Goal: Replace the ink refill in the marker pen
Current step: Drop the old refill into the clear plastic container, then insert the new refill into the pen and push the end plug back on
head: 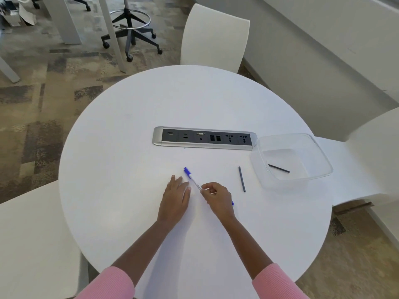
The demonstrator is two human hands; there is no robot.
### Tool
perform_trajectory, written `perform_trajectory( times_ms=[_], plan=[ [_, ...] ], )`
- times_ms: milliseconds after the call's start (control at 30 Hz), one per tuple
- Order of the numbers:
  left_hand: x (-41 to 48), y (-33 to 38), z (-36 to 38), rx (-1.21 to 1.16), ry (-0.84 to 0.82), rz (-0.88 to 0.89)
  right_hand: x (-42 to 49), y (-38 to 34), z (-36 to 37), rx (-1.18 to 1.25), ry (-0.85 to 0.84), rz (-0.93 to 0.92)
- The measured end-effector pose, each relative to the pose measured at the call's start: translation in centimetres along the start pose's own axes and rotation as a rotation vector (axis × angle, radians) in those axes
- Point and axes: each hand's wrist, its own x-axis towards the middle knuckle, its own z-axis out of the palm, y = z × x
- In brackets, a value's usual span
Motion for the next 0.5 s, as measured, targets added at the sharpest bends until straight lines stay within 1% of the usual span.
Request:
perform_trajectory(
  times_ms=[67,100,200,267,367,433,500],
  plan=[
    [-0.4,1.3,-0.2,-0.259,0.060,-0.038,-0.1,-0.4,-0.2,0.081,-0.029,-0.028],
    [-0.6,2.1,-0.5,-0.397,0.074,-0.097,-0.2,-0.6,-0.4,0.111,-0.043,-0.040],
    [-0.8,4.0,-1.2,-0.820,-0.035,-0.355,-0.4,-0.9,-1.0,0.137,-0.074,-0.084],
    [-0.9,4.8,-1.3,-1.059,-0.083,-0.462,-0.3,-0.9,-1.5,0.127,-0.109,-0.102],
    [-0.8,5.3,-1.3,-1.318,-0.078,-0.622,0.2,-0.5,-2.5,0.073,-0.145,-0.096],
    [-0.6,5.3,-1.3,-1.429,-0.025,-0.733,1.0,0.0,-3.5,0.008,-0.071,-0.101],
    [-0.5,5.0,-1.4,-1.491,0.013,-0.812,2.0,0.6,-4.8,-0.106,0.054,-0.116]
  ],
)
